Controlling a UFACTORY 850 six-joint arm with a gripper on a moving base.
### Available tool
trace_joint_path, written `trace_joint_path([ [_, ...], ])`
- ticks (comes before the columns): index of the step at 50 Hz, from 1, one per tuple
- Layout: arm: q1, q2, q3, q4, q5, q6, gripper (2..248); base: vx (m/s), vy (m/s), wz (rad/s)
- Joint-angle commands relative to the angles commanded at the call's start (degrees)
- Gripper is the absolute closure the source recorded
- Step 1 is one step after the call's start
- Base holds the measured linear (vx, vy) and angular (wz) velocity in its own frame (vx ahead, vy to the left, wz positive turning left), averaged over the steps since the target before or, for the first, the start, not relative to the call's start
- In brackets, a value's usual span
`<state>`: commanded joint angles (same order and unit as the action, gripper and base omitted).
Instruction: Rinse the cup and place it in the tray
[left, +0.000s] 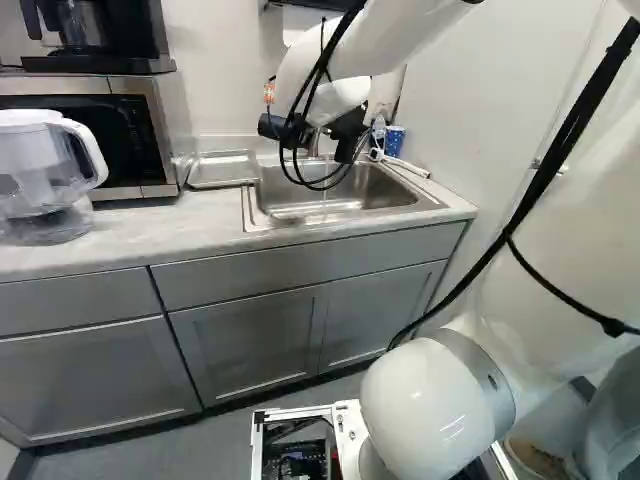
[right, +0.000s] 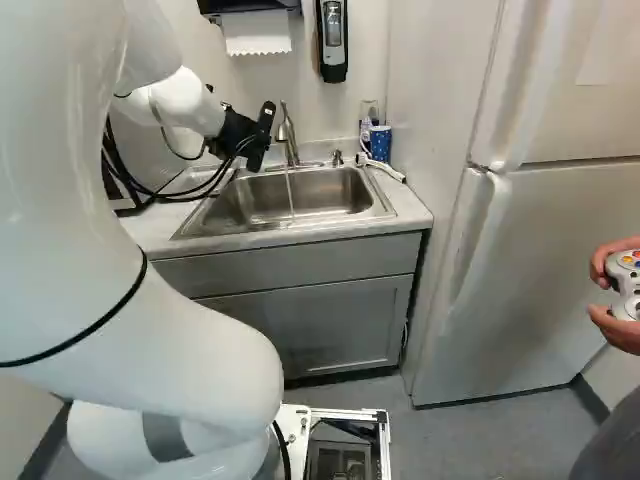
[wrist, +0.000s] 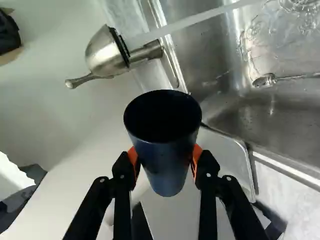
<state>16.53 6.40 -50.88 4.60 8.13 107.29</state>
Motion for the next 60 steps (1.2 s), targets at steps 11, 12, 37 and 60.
trace_joint_path([
  [11,0.0,0.0,0.0,0.0,0.0,-6.56,129,0.0,0.0,0.0],
  [12,0.0,0.0,0.0,0.0,0.0,-7.17,129,0.0,0.0,0.0],
  [37,0.0,0.0,0.0,0.0,0.0,-22.21,129,0.0,0.0,0.0],
  [60,0.0,0.0,0.0,0.0,0.0,-36.05,129,0.0,0.0,0.0],
])
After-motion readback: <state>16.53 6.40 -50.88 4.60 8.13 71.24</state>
